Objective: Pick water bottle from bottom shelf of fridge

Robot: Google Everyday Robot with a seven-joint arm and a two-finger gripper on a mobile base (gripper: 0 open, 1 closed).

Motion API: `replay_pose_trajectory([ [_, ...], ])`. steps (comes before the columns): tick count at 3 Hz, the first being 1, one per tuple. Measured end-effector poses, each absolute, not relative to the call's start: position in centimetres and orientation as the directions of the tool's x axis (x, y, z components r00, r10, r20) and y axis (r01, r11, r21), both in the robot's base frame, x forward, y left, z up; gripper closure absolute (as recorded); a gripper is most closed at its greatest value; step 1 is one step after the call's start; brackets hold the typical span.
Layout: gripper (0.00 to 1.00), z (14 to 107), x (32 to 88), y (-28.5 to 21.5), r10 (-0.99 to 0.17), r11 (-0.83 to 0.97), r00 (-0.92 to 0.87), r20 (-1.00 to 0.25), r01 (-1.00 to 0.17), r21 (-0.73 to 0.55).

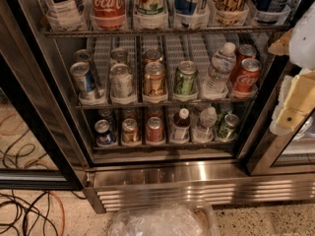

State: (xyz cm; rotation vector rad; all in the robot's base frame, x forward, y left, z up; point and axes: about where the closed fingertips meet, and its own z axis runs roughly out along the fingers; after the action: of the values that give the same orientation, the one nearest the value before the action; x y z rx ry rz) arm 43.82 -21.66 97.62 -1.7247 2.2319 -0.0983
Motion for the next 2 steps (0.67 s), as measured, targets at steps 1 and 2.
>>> replay_pose_trajectory([
  [1, 0.0, 97.62, 43.82, -21.66, -0.953, 0.27, -0.221, -0.207, -0.931, -0.246],
  [2, 0.0, 98.3, 44.19, -21.53, -0.95, 0.277, -0.22, -0.22, -0.92, -0.277],
])
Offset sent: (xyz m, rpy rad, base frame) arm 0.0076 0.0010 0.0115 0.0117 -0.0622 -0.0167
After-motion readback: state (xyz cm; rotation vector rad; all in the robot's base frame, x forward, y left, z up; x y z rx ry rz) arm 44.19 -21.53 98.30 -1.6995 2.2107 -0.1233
